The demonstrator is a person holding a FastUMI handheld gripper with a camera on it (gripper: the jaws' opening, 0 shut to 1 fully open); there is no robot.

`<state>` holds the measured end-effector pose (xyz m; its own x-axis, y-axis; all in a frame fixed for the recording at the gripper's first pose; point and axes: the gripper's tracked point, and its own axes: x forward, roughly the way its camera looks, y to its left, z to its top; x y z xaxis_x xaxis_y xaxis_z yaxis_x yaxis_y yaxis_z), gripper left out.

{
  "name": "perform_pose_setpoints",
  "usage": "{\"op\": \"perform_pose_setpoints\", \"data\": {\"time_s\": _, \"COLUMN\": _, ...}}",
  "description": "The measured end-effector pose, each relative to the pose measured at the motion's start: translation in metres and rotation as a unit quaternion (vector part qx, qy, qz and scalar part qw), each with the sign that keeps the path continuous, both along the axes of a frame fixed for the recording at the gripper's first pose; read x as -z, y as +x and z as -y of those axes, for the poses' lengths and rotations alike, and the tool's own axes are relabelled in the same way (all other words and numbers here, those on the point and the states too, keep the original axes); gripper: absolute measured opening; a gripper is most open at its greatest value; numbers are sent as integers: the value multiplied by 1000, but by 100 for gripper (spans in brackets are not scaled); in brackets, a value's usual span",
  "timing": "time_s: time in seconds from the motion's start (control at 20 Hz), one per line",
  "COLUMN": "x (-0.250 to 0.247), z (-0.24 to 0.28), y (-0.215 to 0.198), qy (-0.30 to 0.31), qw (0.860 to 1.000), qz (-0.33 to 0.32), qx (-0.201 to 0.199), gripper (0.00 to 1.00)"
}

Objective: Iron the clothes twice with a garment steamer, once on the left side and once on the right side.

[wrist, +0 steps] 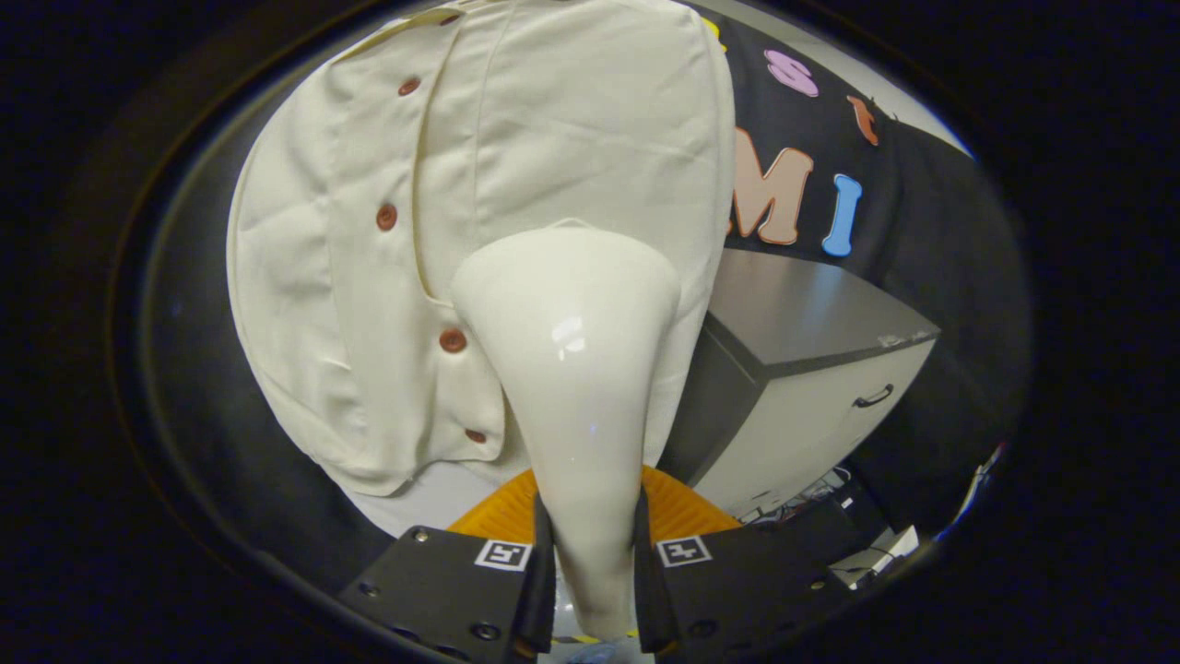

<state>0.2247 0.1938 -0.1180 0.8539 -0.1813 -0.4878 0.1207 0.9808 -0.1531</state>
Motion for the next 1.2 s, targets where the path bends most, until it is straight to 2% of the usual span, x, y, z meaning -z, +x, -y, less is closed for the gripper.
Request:
{"op": "perform_pose_setpoints", "data": {"time_s": 0.75, "x": 115, "z": 17, "y": -13, "qy": 10, "qw": 998, "qz": -66, "qx": 22, "gripper": 35}}
{"op": "perform_pose_setpoints", "data": {"time_s": 1.2, "x": 147, "z": 19, "y": -27, "qy": 2, "qw": 995, "qz": -94, "qx": 31, "gripper": 35}}
